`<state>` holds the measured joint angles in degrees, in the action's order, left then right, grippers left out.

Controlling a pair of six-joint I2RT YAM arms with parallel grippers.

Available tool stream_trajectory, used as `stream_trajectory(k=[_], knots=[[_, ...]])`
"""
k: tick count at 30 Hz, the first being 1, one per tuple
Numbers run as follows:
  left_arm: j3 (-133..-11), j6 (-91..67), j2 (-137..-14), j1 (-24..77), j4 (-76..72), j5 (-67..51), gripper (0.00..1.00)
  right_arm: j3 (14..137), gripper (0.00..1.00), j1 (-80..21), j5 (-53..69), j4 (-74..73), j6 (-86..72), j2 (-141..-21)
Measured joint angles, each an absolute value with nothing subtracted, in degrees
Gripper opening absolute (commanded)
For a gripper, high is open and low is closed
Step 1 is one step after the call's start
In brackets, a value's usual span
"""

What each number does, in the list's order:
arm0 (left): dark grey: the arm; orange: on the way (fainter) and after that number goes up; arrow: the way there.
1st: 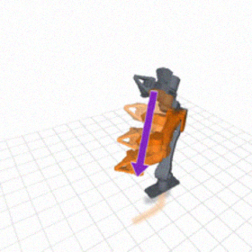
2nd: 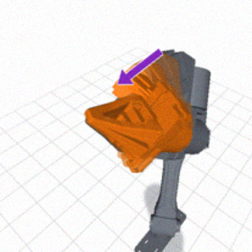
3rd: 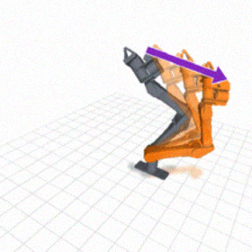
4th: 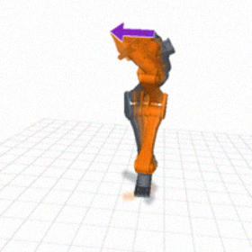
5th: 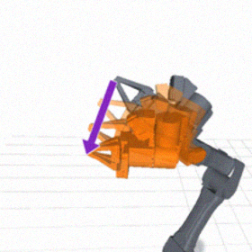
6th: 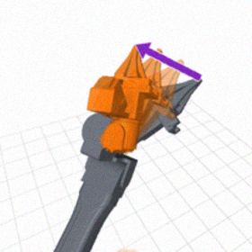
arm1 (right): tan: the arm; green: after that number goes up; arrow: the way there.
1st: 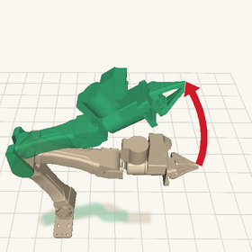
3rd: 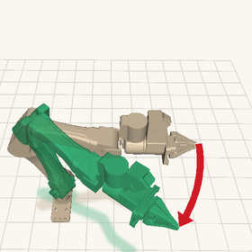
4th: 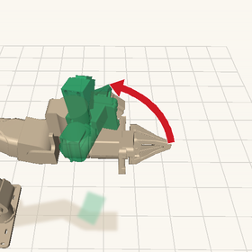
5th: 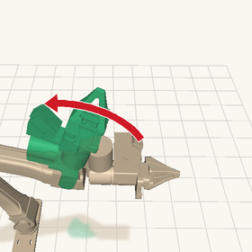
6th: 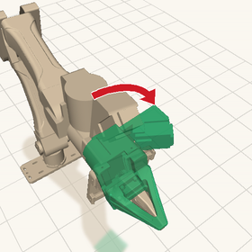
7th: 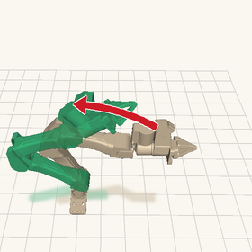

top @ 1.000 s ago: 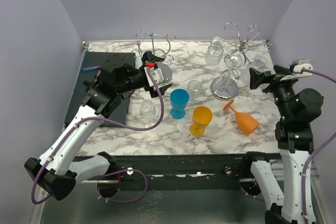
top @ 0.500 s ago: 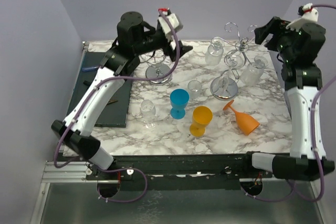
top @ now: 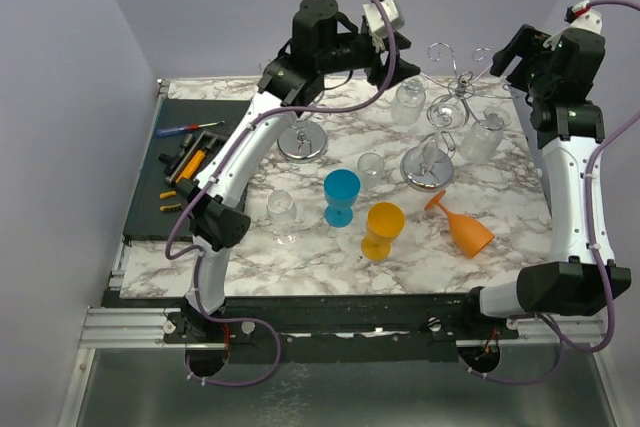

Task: Place the wine glass upside down on the wine glass rack
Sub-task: Adjust the wine rack at the center of the board.

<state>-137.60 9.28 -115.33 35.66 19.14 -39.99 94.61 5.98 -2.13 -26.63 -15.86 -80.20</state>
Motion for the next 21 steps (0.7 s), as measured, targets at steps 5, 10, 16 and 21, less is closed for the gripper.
stream_trajectory(k=[5, 10, 16, 21], knots=[[-142.3, 9.45, -120.16, 38.98, 19.35, -41.56, 0.68, 94.61, 0.8, 8.36, -2.72, -26.63, -15.77, -80.18], [-143.48, 8.8, -122.98, 40.53, 17.45, -42.41, 0.68, 93.32, 0.75, 11.4, -2.13, -26.35, -16.05, -80.07], [-143.48, 7.46, -125.51, 40.62, 13.91, -42.92, 0.66, 90.0, 0.67, 13.98, 0.38, -26.22, -17.12, -80.05], [-143.28, 4.69, -127.24, 40.95, 9.45, -42.96, 0.63, 87.48, 0.65, 14.98, 2.72, -25.61, -18.52, -79.83]])
